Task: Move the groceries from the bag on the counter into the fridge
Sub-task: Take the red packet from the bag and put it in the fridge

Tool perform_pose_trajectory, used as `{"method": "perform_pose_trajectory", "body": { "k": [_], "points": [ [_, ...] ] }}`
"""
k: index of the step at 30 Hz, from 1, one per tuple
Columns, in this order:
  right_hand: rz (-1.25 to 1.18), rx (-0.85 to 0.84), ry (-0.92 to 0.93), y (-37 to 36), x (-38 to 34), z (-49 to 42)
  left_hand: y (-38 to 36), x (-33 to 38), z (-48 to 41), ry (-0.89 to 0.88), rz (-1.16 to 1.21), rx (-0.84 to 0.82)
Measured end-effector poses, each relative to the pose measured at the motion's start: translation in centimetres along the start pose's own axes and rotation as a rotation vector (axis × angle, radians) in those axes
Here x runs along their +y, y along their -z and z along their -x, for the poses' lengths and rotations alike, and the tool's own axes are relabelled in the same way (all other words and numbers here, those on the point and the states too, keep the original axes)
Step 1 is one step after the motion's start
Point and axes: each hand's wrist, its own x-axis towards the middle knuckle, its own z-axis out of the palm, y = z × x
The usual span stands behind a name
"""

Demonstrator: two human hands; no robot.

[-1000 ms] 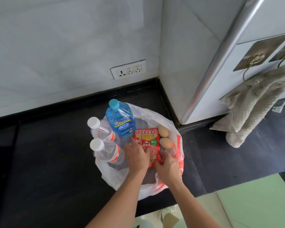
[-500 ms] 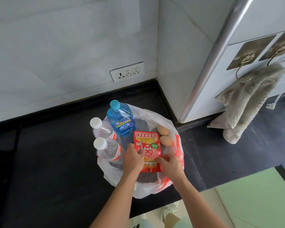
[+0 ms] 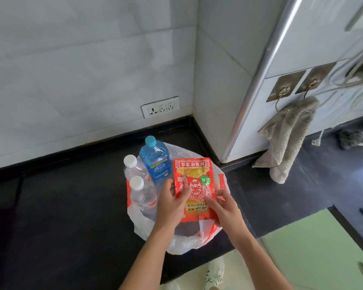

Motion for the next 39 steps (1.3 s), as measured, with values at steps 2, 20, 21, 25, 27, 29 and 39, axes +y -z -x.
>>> {"method": "perform_pose_trajectory", "body": {
  "k": [2,20,21,25,27,29,39],
  "points": [
    [-0.008,0.022,0.043,-0.1,-1.3,1.1,0.4,1.4,0.7,-0.034,0.071,-0.013],
    [0.073,-0.147,0.328,-4.9,-6.0,5.9,6.4,4.1,6.2,-0.078,0.310,0.157],
    [0.082,-0.193,0.331,-5.4,-6.3,5.8,6.9,4.2,6.6,-0.069,0.320,0.195],
    [0.088,-0.403,0.303,-7.0,-7.0,5.4,8.3,4.1,8.4,-0.015,0.402,0.352],
    [0.100,-0.501,0.305,-7.7,-7.1,5.3,8.7,3.9,9.5,0.001,0.454,0.430],
    [0.137,-0.583,0.298,-8.4,-6.9,5.3,8.8,3.5,10.9,0.016,0.504,0.513],
    [0.372,-1.034,0.248,-12.3,-2.6,9.8,8.8,-1.4,20.8,0.119,0.539,1.022]
  ]
}}
